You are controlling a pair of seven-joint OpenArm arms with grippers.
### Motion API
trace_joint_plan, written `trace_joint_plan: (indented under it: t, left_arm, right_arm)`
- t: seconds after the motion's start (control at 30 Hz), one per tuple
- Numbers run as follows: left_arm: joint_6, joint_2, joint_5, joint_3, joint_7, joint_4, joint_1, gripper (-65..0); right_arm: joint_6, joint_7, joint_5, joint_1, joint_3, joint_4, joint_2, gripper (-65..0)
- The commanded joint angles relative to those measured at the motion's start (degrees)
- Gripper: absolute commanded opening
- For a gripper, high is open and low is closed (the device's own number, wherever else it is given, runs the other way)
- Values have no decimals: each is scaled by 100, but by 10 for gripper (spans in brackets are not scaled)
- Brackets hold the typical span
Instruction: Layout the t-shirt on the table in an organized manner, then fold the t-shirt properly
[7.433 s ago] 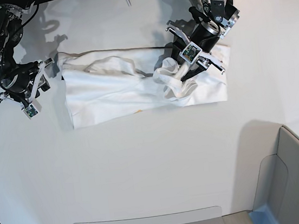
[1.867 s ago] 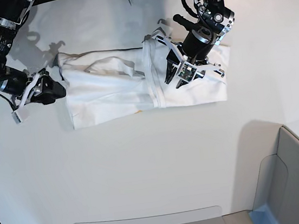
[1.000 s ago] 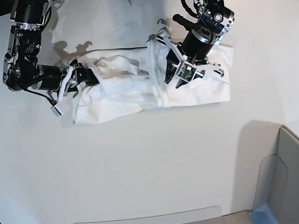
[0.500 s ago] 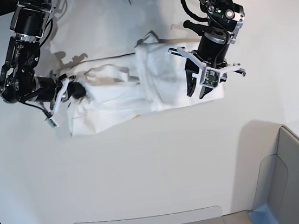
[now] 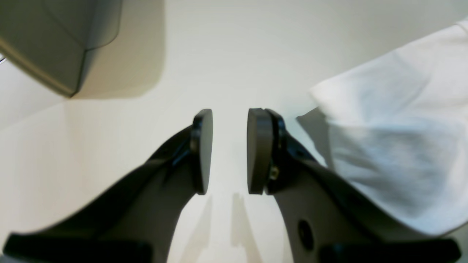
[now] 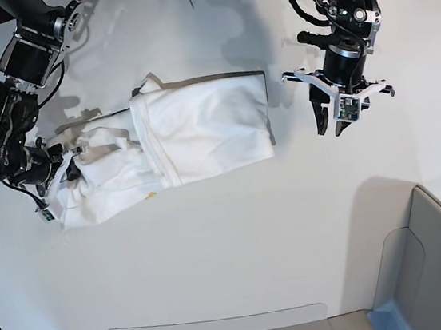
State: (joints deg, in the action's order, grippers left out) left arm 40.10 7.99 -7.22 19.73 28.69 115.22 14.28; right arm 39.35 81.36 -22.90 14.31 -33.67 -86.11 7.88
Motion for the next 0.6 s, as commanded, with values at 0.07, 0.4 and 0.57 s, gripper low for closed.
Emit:
trace_joint_plan:
  t: [0.07, 0.4, 0.57]
  left_arm:
    - [-10, 14, 103, 124, -139, 43, -35, -476]
    - [-10, 6, 94, 344, -139, -98, -26, -476]
    - [-10, 6, 85, 344, -139, -221, -26, -476]
  right_arm:
    - [65, -136, -212, -64, 330, -1011, -168, -650]
    - [65, -136, -212, -547, 1763, -2831, -449, -650]
    - [65, -136, -212, -600, 2440, -3148, -449, -650]
